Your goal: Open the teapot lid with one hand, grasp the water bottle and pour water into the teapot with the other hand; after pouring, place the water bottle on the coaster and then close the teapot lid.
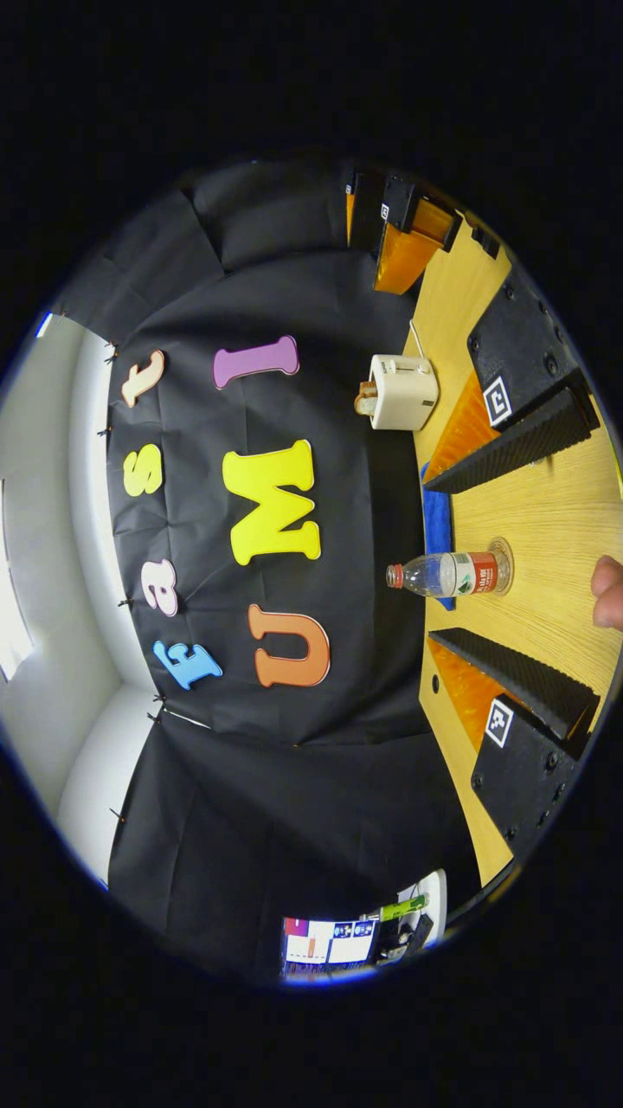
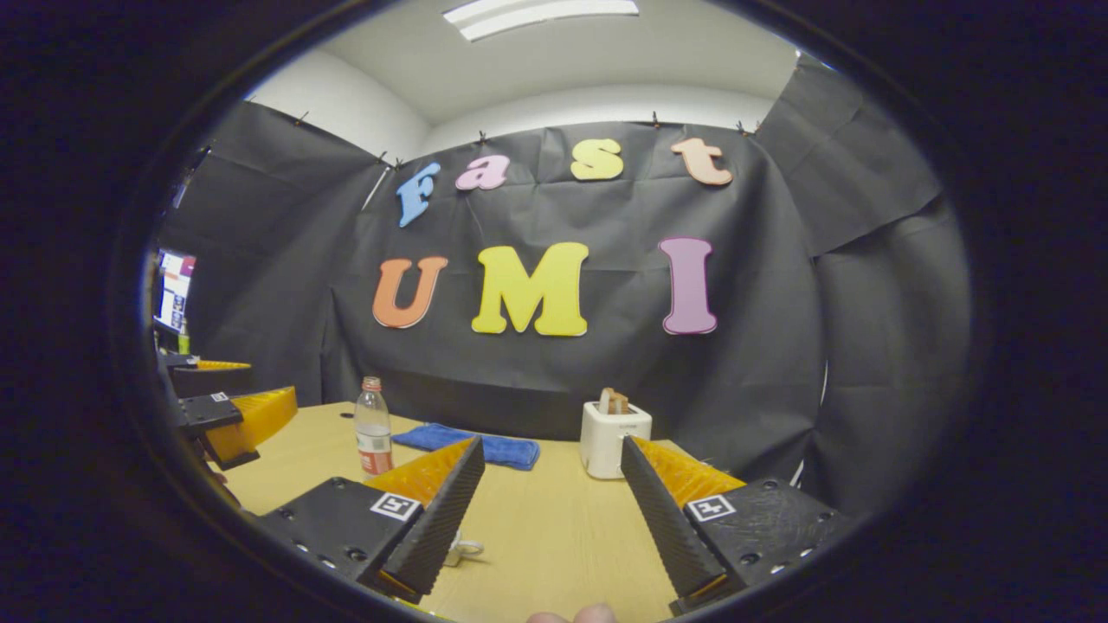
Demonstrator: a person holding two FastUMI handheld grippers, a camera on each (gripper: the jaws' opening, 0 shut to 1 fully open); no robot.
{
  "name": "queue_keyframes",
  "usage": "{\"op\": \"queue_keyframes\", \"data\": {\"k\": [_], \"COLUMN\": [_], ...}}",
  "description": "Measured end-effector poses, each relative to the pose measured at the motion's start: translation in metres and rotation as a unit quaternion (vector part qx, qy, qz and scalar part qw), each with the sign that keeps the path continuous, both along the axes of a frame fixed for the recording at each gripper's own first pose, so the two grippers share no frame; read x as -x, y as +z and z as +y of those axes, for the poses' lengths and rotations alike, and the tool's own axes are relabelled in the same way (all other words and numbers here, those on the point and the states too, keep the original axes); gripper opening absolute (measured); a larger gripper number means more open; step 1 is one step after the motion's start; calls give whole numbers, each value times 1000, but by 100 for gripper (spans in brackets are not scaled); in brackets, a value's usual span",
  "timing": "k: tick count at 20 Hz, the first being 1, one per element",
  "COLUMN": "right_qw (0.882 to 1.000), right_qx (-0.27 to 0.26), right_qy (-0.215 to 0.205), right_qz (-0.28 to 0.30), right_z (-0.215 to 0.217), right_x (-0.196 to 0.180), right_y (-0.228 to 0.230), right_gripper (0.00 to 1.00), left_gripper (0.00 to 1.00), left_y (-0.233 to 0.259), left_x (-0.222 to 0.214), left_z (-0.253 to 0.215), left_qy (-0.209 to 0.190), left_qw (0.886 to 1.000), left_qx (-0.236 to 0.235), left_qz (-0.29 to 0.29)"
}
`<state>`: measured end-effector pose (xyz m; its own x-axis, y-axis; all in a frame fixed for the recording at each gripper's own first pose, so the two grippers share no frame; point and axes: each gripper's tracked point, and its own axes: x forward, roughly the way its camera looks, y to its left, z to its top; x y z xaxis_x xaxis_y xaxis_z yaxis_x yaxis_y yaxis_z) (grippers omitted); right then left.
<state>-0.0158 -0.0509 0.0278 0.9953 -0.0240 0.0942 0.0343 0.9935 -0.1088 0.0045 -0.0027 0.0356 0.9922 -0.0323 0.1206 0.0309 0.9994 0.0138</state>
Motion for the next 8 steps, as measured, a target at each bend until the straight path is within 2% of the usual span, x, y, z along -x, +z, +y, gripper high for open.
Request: {"op": "queue_keyframes", "data": {"k": [8], "right_qw": [1000], "right_qx": [13], "right_qy": [-14], "right_qz": [-17], "right_z": [7], "right_x": [11], "right_y": [17], "right_gripper": [96], "left_gripper": [98], "left_y": [-15], "left_x": [-8], "left_z": [-5], "left_qy": [-16], "left_qw": [1000], "left_qx": [-1], "left_qz": [17]}}
